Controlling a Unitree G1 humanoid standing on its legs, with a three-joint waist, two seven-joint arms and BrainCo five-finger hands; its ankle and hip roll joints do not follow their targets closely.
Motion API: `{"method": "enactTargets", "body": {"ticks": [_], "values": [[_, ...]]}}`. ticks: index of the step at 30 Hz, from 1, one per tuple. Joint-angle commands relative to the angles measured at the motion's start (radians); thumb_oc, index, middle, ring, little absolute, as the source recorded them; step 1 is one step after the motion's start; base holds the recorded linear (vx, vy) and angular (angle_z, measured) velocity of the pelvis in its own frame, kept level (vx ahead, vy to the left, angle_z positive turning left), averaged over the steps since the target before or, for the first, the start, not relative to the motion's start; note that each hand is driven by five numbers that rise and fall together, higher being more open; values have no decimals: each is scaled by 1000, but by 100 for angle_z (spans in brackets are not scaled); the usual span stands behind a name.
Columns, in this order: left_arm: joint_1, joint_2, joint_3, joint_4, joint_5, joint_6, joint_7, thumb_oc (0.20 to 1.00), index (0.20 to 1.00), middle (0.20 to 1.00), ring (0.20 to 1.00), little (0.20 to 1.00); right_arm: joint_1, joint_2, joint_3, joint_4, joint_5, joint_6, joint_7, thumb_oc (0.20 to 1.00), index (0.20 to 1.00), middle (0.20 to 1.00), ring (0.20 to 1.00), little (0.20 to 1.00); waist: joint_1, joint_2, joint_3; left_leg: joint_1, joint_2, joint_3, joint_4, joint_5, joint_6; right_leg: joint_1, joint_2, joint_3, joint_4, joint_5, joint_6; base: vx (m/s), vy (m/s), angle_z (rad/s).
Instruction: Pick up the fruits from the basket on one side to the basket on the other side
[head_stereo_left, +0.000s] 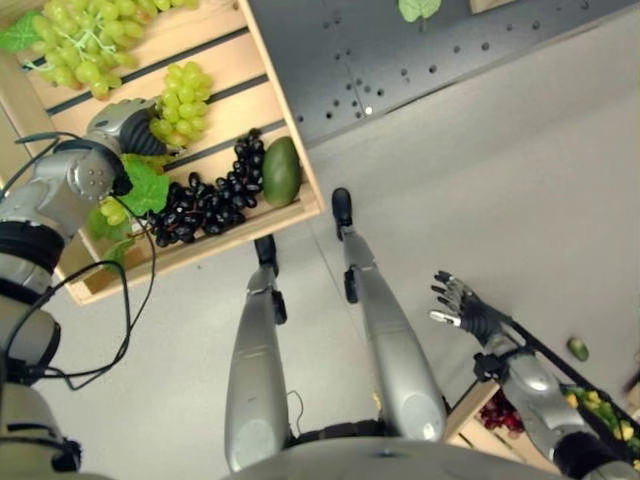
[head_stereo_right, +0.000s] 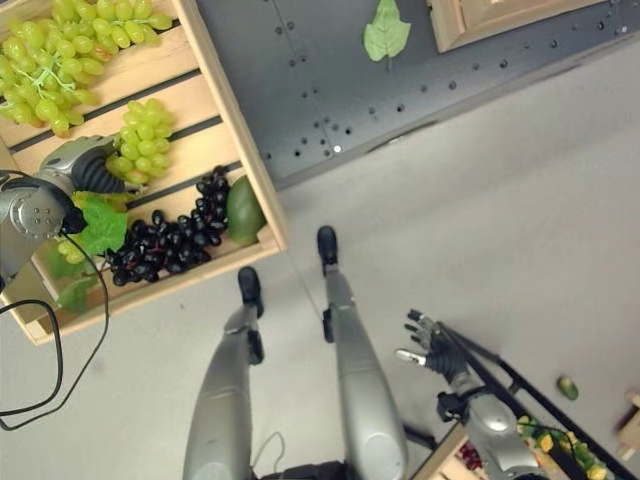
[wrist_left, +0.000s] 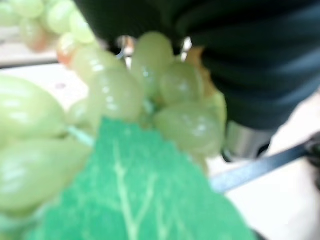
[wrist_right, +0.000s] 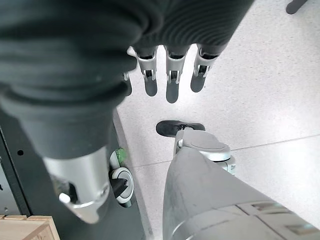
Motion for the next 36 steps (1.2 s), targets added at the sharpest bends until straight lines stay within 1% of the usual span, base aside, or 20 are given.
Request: {"method": "enactTargets", "body": {"ticks": [1, 11, 12, 15, 17, 19, 20, 21, 22, 23, 26, 27, 30, 33, 36], "values": [[90, -40, -80, 21, 28, 25, -51, 200, 200, 200, 200, 200, 32, -20, 7, -34, 33, -30, 2, 1000, 1000, 1000, 1000, 1000, -11, -8, 4, 15, 12, -2, -70, 48, 16, 18, -4, 6, 165, -179, 82, 0, 0, 0], [113, -55, -54, 20, 3, 23, -49, 200, 200, 200, 200, 200, 24, -23, 19, -20, 36, -33, 1, 1000, 1000, 1000, 1000, 1000, -4, -6, 4, 19, 4, -4, -71, 50, 15, 23, -7, 6, 161, -174, 81, 0, 0, 0], [135, -66, -28, 14, -22, 21, -49, 200, 200, 200, 200, 200, 22, -20, 23, -21, 35, -32, 0, 1000, 1000, 1000, 1000, 1000, -2, -6, 4, 21, 4, -7, -72, 52, 15, 26, -9, 5, 159, -172, 82, 0, 0, 0], [155, -79, -1, -3, -51, 14, -46, 200, 200, 200, 200, 200, 15, -23, 28, -10, 33, -33, -4, 1000, 1000, 1000, 1000, 1000, 1, -6, 4, 27, 4, -7, -73, 54, 14, 34, -9, 3, 158, -171, 81, 0, 0, 0], [203, -101, 63, -37, -115, 5, -36, 200, 200, 200, 200, 200, 11, -21, 29, -9, 35, -35, -7, 1000, 1000, 1000, 1000, 1000, 7, -2, 4, 48, 3, -7, -78, 54, 14, 52, -9, 2, 156, -172, 80, 0, 0, 0], [259, -139, 139, -50, -217, -17, -3, 200, 200, 200, 200, 200, 4, -19, 32, 16, 36, -40, -16, 1000, 1000, 1000, 1000, 1000, 16, 7, 4, 72, 0, -10, -82, 55, 13, 78, -12, 1, 155, -173, 79, 0, 0, 0], [259, -139, 139, -50, -217, -17, -3, 200, 200, 200, 200, 200, 4, -19, 32, 16, 36, -40, -16, 1000, 1000, 1000, 1000, 1000, 16, 7, 4, 72, 0, -10, -82, 55, 13, 78, -12, 1, 155, -173, 79, -6, 26, -3], [312, -165, 188, -105, -277, -34, 20, 200, 200, 200, 200, 200, -3, -19, 32, 25, 37, -43, -27, 1000, 1000, 1000, 1000, 1000, 25, 17, 4, 106, -3, -10, -87, 53, 12, 106, -14, 0, 153, -175, 79, 6, 41, -1], [408, -179, 251, -207, -352, -58, 21, 200, 200, 200, 200, 200, -7, -24, 23, 37, 26, -46, -41, 1000, 1000, 1000, 1000, 1000, 37, 29, 4, 149, -6, -11, -94, 50, 12, 147, -19, 1, 153, -177, 79, 6, 41, 1], [411, -179, 254, -209, -352, -58, 21, 200, 200, 200, 200, 200, -7, -24, 25, 37, 26, -46, -41, 1000, 1000, 1000, 1000, 1000, 36, 29, 4, 150, -6, -11, -94, 50, 12, 148, -19, 1, 152, -177, 79, 0, 0, 0], [558, -193, 339, -356, -458, -93, -7, 200, 200, 200, 200, 200, -8, -32, 7, 59, 14, -44, -55, 1000, 1000, 1000, 1000, 1000, 50, 44, 4, 227, -13, -13, -113, 49, 11, 223, -28, -6, 144, -179, 82, 7, 12, -1], [606, -207, 367, -398, -514, -104, -22, 200, 200, 200, 200, 200, -16, -35, 2, 77, 6, -42, -61, 1000, 1000, 1000, 1000, 1000, 55, 50, 4, 260, -13, -16, -126, 52, 11, 253, -32, -8, 134, -176, 82, 0, 0, 0], [728, -231, 424, -509, -640, -130, -79, 200, 200, 200, 200, 200, -31, -43, -14, 112, -8, -31, -72, 1000, 1000, 1000, 1000, 1000, 70, 60, 4, 360, -22, -24, -147, 45, 11, 361, -40, -13, 107, -177, 85, 35, 21, 6], [802, -231, 467, -575, -688, -131, -127, 200, 200, 200, 200, 200, -44, -57, -37, 126, -20, -19, -66, 1000, 1000, 1000, 1000, 1000, 80, 64, 1, 455, -28, -26, -173, 43, 12, 466, -45, -14, 55, -168, 90, 56, 47, 9], [861, -226, 508, -640, -751, -138, -171, 200, 200, 200, 200, 200, -32, -74, -55, 121, -26, -15, -46, 1000, 1000, 1000, 1000, 1000, 92, 68, -46, 505, -28, -23, -198, 40, 13, 520, -51, -19, 21, -167, 94, 65, 35, 11]]}}
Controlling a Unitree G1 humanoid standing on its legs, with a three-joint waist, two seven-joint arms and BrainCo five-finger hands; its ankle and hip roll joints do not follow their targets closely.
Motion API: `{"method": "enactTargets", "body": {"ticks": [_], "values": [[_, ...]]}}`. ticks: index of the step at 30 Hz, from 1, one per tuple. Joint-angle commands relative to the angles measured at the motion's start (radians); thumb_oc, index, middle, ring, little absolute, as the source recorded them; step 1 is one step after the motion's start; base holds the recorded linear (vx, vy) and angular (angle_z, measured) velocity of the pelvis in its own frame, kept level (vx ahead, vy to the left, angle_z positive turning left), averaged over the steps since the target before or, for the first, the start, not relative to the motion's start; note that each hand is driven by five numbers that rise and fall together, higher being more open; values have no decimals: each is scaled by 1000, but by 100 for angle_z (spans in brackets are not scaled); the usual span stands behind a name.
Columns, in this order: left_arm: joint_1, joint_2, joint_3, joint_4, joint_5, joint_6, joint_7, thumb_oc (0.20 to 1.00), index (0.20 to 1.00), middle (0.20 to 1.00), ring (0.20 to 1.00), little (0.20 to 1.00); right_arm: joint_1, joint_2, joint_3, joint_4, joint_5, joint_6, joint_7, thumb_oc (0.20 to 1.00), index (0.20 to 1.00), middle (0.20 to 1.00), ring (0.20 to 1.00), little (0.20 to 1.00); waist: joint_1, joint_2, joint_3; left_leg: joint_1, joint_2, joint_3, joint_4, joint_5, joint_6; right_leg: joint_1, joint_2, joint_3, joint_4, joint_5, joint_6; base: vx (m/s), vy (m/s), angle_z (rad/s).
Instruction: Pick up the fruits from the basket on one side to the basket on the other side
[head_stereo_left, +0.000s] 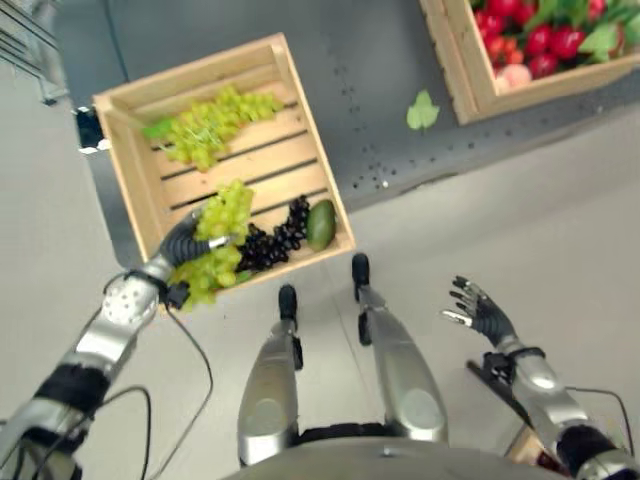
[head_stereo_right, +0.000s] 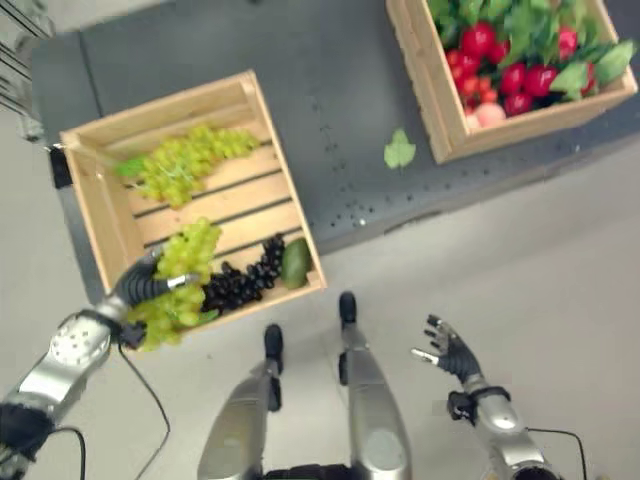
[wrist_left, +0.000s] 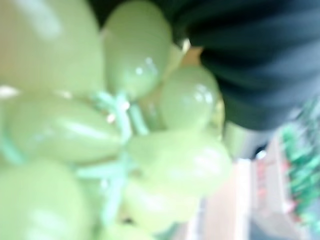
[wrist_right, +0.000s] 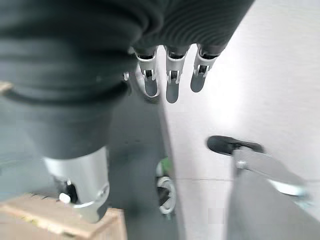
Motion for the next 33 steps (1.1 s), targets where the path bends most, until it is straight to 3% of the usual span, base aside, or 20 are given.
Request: {"method": "enactTargets", "body": {"ticks": [1, 6, 10, 18, 24, 27, 29, 33], "values": [[5, -26, 87, -89, -144, -71, -66, 200, 200, 200, 200, 200, 26, -59, -31, -20, -21, -15, 21, 1000, 1000, 1000, 1000, 1000, -20, 17, -56, -34, -15, -12, 27, 5, -2, 52, -31, 7, 73, -107, 110, 61, 27, 9], [63, -81, 136, -161, -243, -72, -122, 200, 200, 200, 200, 200, 40, -89, -64, -36, -42, -12, 48, 1000, 1000, 1000, 1000, 1000, -10, 16, -130, 19, -13, -12, 11, -3, 0, 105, -36, -1, 58, -115, 113, 61, 19, 2], [88, -70, 156, -213, -302, -66, -184, 200, 200, 200, 200, 200, 57, -165, -99, -96, -22, -7, 112, 1000, 1000, 1000, 1000, 1000, -9, 11, -190, 55, -11, -12, 2, -10, -1, 139, -40, -10, 52, -122, 118, 84, 20, 1], [117, 22, 179, -298, -438, -40, -302, 200, 200, 200, 200, 200, 55, -375, -222, -218, 170, 21, 268, 1000, 1000, 1000, 1000, 1000, -7, 3, -314, 146, -2, -11, -29, -25, -2, 220, -41, -27, 33, -136, 127, 102, 9, 3], [111, 96, 160, -351, -495, -25, -349, 200, 200, 200, 200, 200, 19, -489, -238, -358, 209, 11, 312, 1000, 1000, 1000, 1000, 1000, -4, -6, -394, 200, 4, -6, -56, -32, -2, 272, -39, -37, 14, -145, 129, 89, -10, 0], [60, 145, 91, -358, -520, -15, -376, 200, 200, 200, 200, 200, -58, -514, -185, -398, 265, 13, 342, 1000, 1000, 1000, 1000, 1000, -3, -9, -420, 221, 5, -3, -62, -39, -1, 289, -36, -39, 9, -150, 130, 68, -8, -2], [-16, 194, 11, -381, -537, -9, -396, 200, 200, 200, 200, 200, -169, -566, -59, -439, 274, 25, 369, 1000, 1000, 1000, 1000, 1000, 4, -12, -444, 240, 5, 1, -69, -43, -1, 307, -35, -42, 3, -151, 130, 66, -7, 0], [-118, 201, -94, -383, -540, -8, -400, 200, 200, 200, 200, 200, -284, -553, 69, -446, 296, 39, 372, 1000, 1000, 1000, 1000, 1000, 6, -13, -461, 255, 5, 4, -75, -45, 0, 322, -35, -41, -6, -150, 131, 36, -4, 1]]}}
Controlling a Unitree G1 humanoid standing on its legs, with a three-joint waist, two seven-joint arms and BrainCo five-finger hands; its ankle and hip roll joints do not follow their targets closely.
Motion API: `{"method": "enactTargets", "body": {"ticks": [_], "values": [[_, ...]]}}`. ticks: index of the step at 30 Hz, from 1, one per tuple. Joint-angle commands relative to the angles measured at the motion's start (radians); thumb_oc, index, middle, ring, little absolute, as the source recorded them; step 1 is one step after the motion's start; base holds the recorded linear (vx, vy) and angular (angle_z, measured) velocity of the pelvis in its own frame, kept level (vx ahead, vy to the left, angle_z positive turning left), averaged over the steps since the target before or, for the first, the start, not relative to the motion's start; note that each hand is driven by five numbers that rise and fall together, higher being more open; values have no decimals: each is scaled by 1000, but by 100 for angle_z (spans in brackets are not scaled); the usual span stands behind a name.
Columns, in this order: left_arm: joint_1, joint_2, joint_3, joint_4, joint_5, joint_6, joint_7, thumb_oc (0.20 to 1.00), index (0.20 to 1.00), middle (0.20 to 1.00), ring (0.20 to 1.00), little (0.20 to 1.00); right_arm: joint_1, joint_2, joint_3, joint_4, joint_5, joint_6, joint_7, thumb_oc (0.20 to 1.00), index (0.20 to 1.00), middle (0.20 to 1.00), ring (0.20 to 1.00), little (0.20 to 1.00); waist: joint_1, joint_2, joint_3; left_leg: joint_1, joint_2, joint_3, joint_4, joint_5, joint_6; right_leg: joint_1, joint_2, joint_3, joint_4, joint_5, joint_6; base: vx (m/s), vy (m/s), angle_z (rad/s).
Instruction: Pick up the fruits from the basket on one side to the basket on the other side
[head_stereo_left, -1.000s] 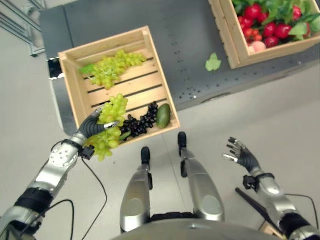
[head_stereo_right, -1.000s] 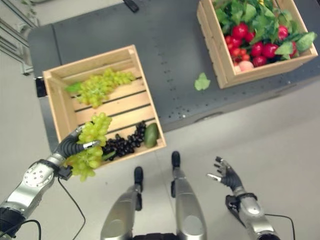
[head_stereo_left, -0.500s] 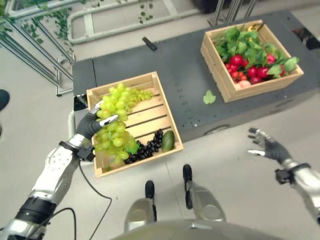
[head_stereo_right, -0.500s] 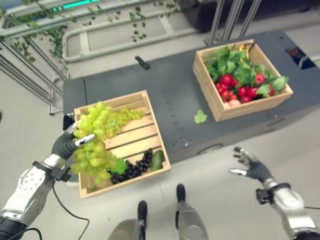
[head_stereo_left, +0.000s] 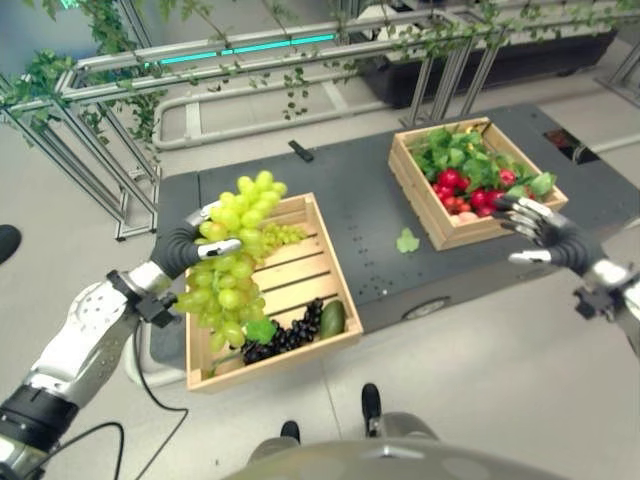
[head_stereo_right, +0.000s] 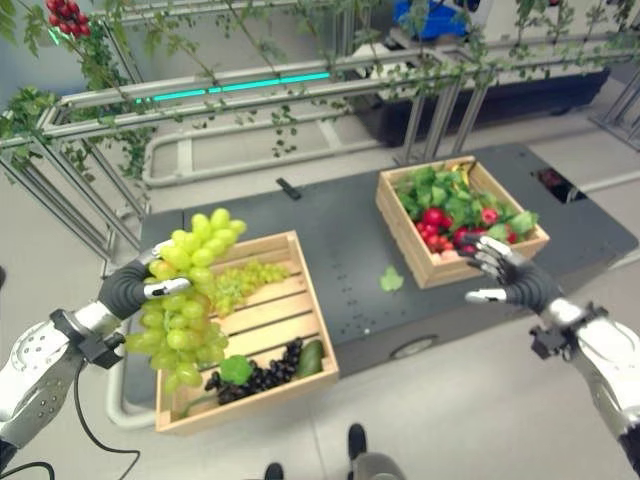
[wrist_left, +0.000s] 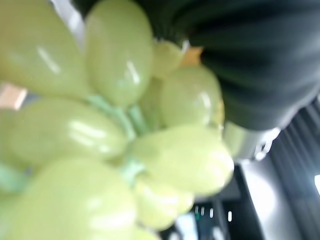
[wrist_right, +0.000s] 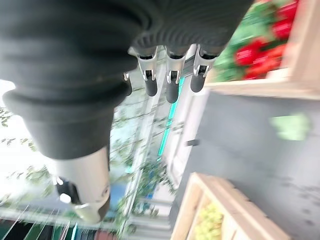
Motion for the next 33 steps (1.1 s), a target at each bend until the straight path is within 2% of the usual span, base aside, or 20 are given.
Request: {"method": "enactTargets", "body": {"ticks": [1, 2, 4, 5, 8, 9, 10, 21, 25, 29, 33], "values": [[-180, 22, -96, -60, -69, -53, -11, 200, 200, 200, 200, 200, -158, 24, 163, -62, 97, -2, 31, 1000, 1000, 1000, 1000, 1000, 10, -37, -52, -12, -26, 21, 70, -51, -7, 66, -57, -8, 86, -118, 124, 0, 0, 0], [-181, 21, -97, -59, -69, -53, -11, 200, 200, 200, 200, 200, -160, 24, 164, -61, 97, -2, 31, 1000, 1000, 1000, 1000, 1000, 10, -37, -51, -11, -26, 21, 70, -51, -7, 66, -57, -8, 86, -118, 124, 0, 0, 0], [-290, 4, -187, -56, -67, -57, -12, 200, 200, 200, 200, 200, -249, 56, 283, -97, 120, 22, 56, 1000, 1000, 1000, 1000, 1000, 7, -37, -63, -2, -26, 25, 64, -52, -5, 72, -56, -4, 84, -118, 125, 0, 0, 0], [-291, 4, -188, -56, -67, -57, -12, 200, 200, 200, 200, 200, -249, 56, 283, -96, 120, 22, 56, 1000, 1000, 1000, 1000, 1000, 8, -37, -62, -2, -26, 25, 63, -52, -5, 72, -56, -4, 84, -118, 125, 0, 0, 0], [-422, -46, -286, -35, -60, -61, -13, 200, 200, 200, 200, 200, -326, 138, 383, -133, 190, 55, 83, 1000, 1000, 1000, 1000, 1000, 0, -36, -78, 6, -26, 30, 58, -53, -2, 77, -55, 5, 81, -119, 124, 2, 4, -1], [-424, -46, -287, -34, -60, -61, -13, 200, 200, 200, 200, 200, -326, 138, 383, -132, 190, 55, 83, 1000, 1000, 1000, 1000, 1000, 1, -36, -77, 6, -26, 30, 58, -53, -2, 77, -55, 5, 81, -120, 124, -1, 12, -10], [-482, -84, -323, -13, -53, -67, -9, 200, 200, 200, 200, 200, -358, 176, 423, -135, 207, 68, 88, 1000, 1000, 1000, 1000, 1000, -4, -35, -84, 12, -26, 32, 54, -55, -1, 78, -54, 11, 80, -119, 123, -1, 6, -10], [-676, -200, -421, 56, -29, -83, 3, 200, 200, 200, 200, 200, -455, 276, 553, -207, 304, 128, 145, 1000, 1000, 1000, 1000, 1000, -25, -30, -111, 19, -28, 44, 39, -52, 7, 75, -52, 29, 74, -110, 124, -14, 5, -5], [-712, -237, -438, 71, -17, -88, 0, 200, 200, 200, 200, 200, -444, 319, 570, -222, 338, 158, 169, 1000, 1000, 1000, 1000, 1000, -33, -28, -115, 21, -29, 46, 38, -53, 10, 76, -52, 34, 76, -110, 125, -18, 4, -12], [-729, -258, -441, 84, -6, -93, 0, 200, 200, 200, 200, 200, -468, 329, 587, -258, 340, 159, 184, 1000, 1000, 1000, 1000, 1000, -36, -28, -119, 23, -30, 47, 37, -54, 11, 76, -52, 40, 76, -110, 124, -5, 2, -2], [-732, -292, -432, 95, 8, -97, 2, 200, 200, 200, 200, 200, -461, 379, 583, -272, 366, 173, 196, 1000, 1000, 1000, 1000, 1000, -37, -28, -123, 19, -31, 50, 40, -55, 13, 74, -52, 45, 72, -107, 124, 0, 0, 0]]}}
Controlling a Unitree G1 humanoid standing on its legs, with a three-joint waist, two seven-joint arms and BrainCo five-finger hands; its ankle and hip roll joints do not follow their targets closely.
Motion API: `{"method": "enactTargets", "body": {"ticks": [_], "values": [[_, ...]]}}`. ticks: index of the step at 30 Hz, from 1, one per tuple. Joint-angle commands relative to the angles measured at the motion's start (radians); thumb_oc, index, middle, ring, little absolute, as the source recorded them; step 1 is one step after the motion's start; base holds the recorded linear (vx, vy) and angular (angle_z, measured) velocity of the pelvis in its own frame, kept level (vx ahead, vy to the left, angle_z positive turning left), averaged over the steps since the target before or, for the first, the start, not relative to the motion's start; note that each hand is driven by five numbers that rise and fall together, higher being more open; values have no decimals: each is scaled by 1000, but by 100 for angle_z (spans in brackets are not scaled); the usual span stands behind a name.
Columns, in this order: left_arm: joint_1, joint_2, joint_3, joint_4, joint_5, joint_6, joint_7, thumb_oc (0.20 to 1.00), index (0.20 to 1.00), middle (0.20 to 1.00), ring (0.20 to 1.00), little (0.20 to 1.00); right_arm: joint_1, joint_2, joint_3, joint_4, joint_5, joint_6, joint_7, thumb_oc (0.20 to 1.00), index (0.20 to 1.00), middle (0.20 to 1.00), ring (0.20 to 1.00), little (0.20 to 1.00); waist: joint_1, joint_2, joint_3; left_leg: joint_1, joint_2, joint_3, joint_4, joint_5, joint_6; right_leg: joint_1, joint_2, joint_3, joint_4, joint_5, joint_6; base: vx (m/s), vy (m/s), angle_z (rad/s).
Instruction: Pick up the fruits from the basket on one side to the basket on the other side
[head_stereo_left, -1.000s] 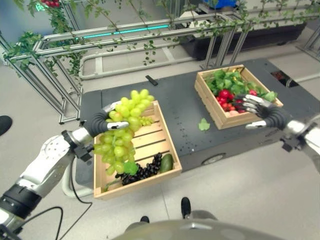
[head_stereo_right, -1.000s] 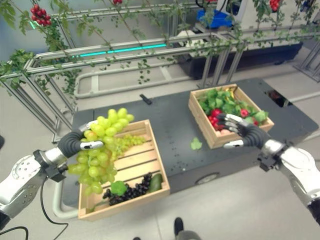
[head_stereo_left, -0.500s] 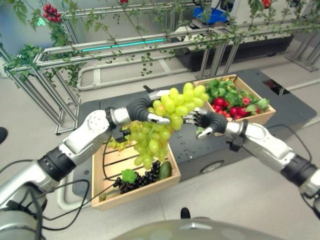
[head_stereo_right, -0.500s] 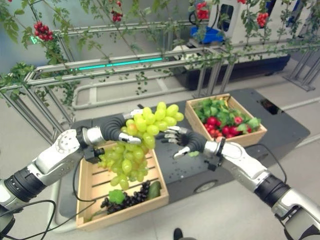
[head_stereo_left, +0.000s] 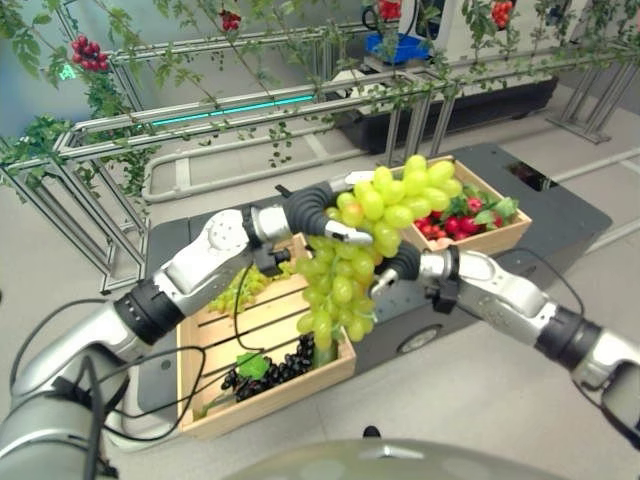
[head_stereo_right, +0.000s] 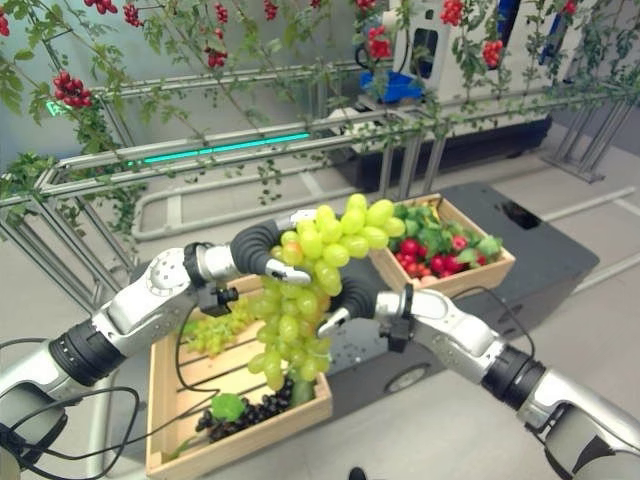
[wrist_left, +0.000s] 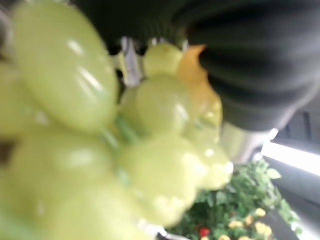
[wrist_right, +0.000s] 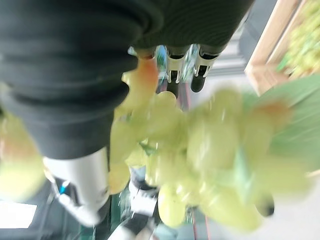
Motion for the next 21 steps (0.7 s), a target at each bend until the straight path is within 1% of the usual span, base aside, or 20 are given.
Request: {"method": "enactTargets", "body": {"ticks": [1, 3, 4, 5, 6, 7, 8, 9, 11, 13, 15, 16, 17, 19, 21], "values": [[-127, -27, 12, 74, 5, -78, 17, 200, 200, 200, 200, 200, -58, 40, 2, -47, 86, -18, 25, 1000, 1000, 1000, 1000, 1000, -7, -43, -17, -32, -33, 0, 58, -56, 21, 57, -68, 10, 72, -109, 122, 0, 0, 0], [-116, -53, 26, 87, 22, -78, 23, 200, 200, 200, 200, 200, -41, 78, -5, -58, 106, -8, 31, 1000, 1000, 1000, 1000, 1000, -9, -43, -17, -32, -34, 1, 59, -56, 23, 54, -69, 13, 71, -105, 122, 0, 0, 0], [-116, -53, 26, 87, 22, -78, 23, 200, 200, 200, 200, 200, -41, 78, -5, -58, 106, -8, 31, 1000, 1000, 1000, 1000, 1000, -8, -43, -17, -32, -34, 1, 59, -56, 23, 54, -69, 13, 71, -105, 122, 0, 0, 0], [-109, -70, 33, 93, 32, -80, 26, 200, 200, 200, 200, 200, -31, 105, -4, -66, 125, 4, 40, 1000, 1000, 1000, 1000, 1000, -9, -42, -16, -33, -34, 1, 60, -57, 24, 53, -69, 14, 74, -105, 122, 0, 0, 0], [-109, -70, 33, 93, 32, -80, 26, 200, 200, 200, 200, 200, -31, 105, -4, -66, 125, 4, 40, 1000, 1000, 1000, 1000, 1000, -9, -42, -16, -33, -34, 1, 60, -57, 24, 53, -69, 14, 74, -105, 122, 0, 0, 0], [-106, -81, 39, 98, 36, -82, 29, 200, 200, 200, 200, 200, -23, 125, -6, -65, 137, 9, 40, 1000, 1000, 1000, 1000, 1000, -9, -42, -15, -33, -33, 1, 62, -57, 25, 53, -69, 16, 75, -106, 121, 1, 4, -3], [-93, -107, 50, 107, 48, -83, 38, 200, 200, 200, 200, 200, -16, 167, 5, -61, 156, 27, 45, 1000, 1000, 1000, 1000, 1000, -9, -44, -12, -33, -33, 3, 63, -58, 26, 52, -67, 18, 78, -107, 119, 1, 4, -3], [-93, -107, 50, 107, 48, -83, 38, 200, 200, 200, 200, 200, -17, 167, 6, -61, 156, 27, 45, 1000, 1000, 1000, 1000, 1000, -9, -44, -12, -33, -33, 3, 64, -59, 26, 52, -67, 18, 78, -107, 119, 0, 0, 0], [-85, -132, 60, 113, 62, -85, 42, 200, 200, 200, 200, 200, -3, 200, 13, -63, 180, 49, 56, 1000, 1000, 1000, 1000, 1000, -8, -44, -10, -34, -32, 4, 63, -59, 27, 52, -66, 18, 81, -109, 118, 0, 0, 0], [-70, -176, 77, 132, 80, -88, 52, 200, 200, 200, 200, 200, 3, 241, 12, -70, 191, 51, 60, 1000, 1000, 1000, 1000, 1000, -8, -45, -9, -34, -32, 3, 63, -60, 27, 52, -65, 17, 83, -111, 116, 0, 0, 0], [-65, -190, 80, 140, 91, -89, 57, 200, 200, 200, 200, 200, 9, 254, 9, -69, 194, 51, 60, 1000, 1000, 1000, 1000, 1000, -7, -45, -8, -34, -32, 3, 64, -60, 27, 53, -65, 15, 84, -111, 116, 0, 0, 0], [-62, -199, 81, 151, 107, -91, 64, 200, 200, 200, 200, 200, 16, 263, 3, -67, 192, 46, 57, 649, 649, 649, 649, 649, -8, -45, -8, -35, -31, 3, 65, -61, 27, 53, -65, 15, 84, -112, 116, 0, 0, 0], [-51, -217, 92, 156, 121, -90, 67, 200, 200, 200, 200, 200, 28, 281, -6, -79, 190, 45, 59, 200, 200, 200, 200, 200, -9, -45, -8, -35, -30, 1, 65, -61, 28, 51, -64, 15, 84, -113, 115, 0, 0, 0], [-43, -225, 97, 161, 128, -92, 70, 200, 200, 200, 200, 200, 41, 290, -14, -78, 190, 43, 57, 200, 200, 200, 200, 200, -10, -44, -9, -35, -30, 1, 64, -62, 28, 51, -64, 13, 84, -114, 114, 0, 0, 0], [-34, -243, 102, 175, 153, -94, 81, 200, 200, 200, 200, 200, 63, 318, -30, -55, 195, 34, 48, 200, 200, 200, 200, 200, -9, -44, -9, -36, -29, 2, 64, -62, 28, 50, -63, 12, 83, -114, 113, 0, 0, 0]]}}
